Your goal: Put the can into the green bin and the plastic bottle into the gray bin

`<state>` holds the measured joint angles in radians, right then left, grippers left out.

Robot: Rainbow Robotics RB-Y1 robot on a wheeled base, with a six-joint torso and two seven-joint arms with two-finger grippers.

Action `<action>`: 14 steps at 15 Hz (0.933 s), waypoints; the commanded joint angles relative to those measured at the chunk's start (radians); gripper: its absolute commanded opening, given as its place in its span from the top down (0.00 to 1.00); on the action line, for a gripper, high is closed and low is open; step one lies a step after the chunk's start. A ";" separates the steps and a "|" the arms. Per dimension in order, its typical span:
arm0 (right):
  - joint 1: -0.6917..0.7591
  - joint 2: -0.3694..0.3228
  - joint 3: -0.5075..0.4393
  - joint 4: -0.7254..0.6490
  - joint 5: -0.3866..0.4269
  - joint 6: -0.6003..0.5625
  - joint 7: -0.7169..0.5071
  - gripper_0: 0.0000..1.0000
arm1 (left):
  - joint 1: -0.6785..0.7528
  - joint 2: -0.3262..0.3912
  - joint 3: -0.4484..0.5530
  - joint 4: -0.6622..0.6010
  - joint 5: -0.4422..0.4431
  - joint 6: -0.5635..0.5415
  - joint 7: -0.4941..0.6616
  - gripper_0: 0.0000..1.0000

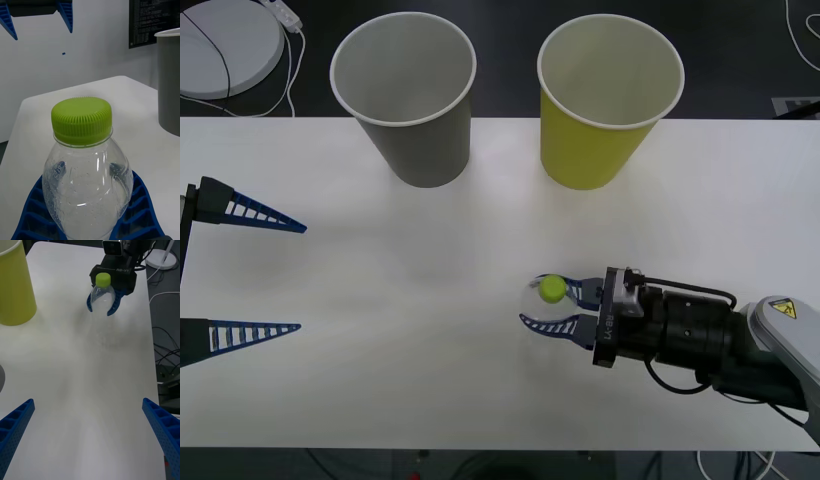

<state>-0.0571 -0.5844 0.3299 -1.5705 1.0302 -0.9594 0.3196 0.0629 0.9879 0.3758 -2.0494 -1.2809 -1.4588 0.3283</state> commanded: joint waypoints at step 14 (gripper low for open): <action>0.049 -0.362 -0.107 -0.384 -0.162 0.252 -0.356 1.00 | 0.000 0.000 0.000 0.000 0.000 0.000 0.000 0.00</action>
<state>-0.0076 -0.9367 0.2356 -1.9419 0.8684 -0.7151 -0.0105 0.0629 0.9879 0.3758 -2.0494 -1.2809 -1.4588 0.3283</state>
